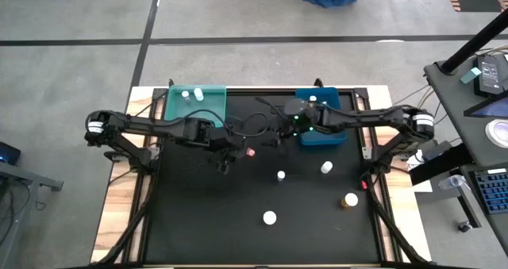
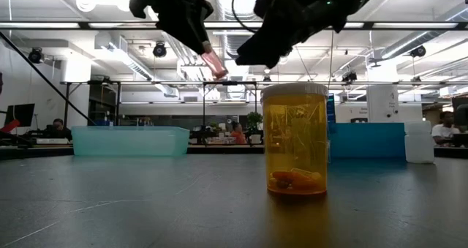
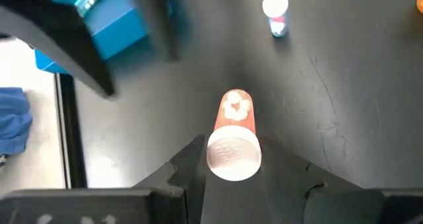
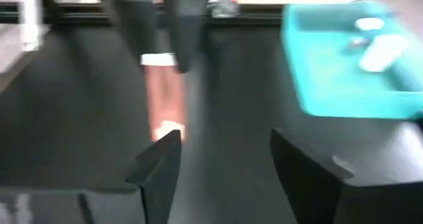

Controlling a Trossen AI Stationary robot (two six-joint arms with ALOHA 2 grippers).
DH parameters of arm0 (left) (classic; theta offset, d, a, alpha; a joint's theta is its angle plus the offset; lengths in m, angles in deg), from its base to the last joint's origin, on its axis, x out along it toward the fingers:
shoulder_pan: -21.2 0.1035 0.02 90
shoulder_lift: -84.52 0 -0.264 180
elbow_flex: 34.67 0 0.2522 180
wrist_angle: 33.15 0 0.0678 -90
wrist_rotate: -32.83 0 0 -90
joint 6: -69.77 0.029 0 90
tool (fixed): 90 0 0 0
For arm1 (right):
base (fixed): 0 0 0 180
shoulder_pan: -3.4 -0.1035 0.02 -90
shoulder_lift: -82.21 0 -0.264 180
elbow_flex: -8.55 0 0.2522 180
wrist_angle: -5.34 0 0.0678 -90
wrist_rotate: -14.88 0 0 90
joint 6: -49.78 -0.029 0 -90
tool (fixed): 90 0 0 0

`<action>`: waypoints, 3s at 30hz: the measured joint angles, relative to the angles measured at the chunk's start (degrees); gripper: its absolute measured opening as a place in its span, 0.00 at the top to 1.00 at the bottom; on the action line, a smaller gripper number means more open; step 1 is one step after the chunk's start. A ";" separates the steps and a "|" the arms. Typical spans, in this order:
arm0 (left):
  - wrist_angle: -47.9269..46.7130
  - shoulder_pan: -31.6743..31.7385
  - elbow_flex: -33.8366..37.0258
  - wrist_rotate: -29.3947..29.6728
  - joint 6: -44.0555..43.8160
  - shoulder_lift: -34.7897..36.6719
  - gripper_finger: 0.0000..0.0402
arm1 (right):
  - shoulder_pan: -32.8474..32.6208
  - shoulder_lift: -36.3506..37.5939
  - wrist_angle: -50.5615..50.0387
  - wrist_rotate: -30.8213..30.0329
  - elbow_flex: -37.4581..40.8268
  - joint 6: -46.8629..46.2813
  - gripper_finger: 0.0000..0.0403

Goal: Pick and place medicine bottles into bin by pill shape (circle, oval)
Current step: Put the light orange tablet bottle into the blue bin

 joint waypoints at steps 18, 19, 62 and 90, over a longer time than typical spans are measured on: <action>2.76 0.00 0.00 3.18 3.13 -0.04 0.74 | -0.52 -10.83 -2.70 7.32 -9.40 2.60 0.40; 2.78 0.00 0.00 3.18 3.44 -0.04 0.74 | -0.50 -10.83 -2.79 7.31 -9.43 2.61 0.41; -0.47 -0.02 0.37 9.17 7.18 7.23 0.43 | 5.36 -9.89 -16.44 -4.34 -9.64 -18.04 0.75; 4.22 -0.02 12.53 15.63 -2.61 16.49 0.43 | 22.28 1.62 -61.18 -34.28 -5.92 -39.17 0.75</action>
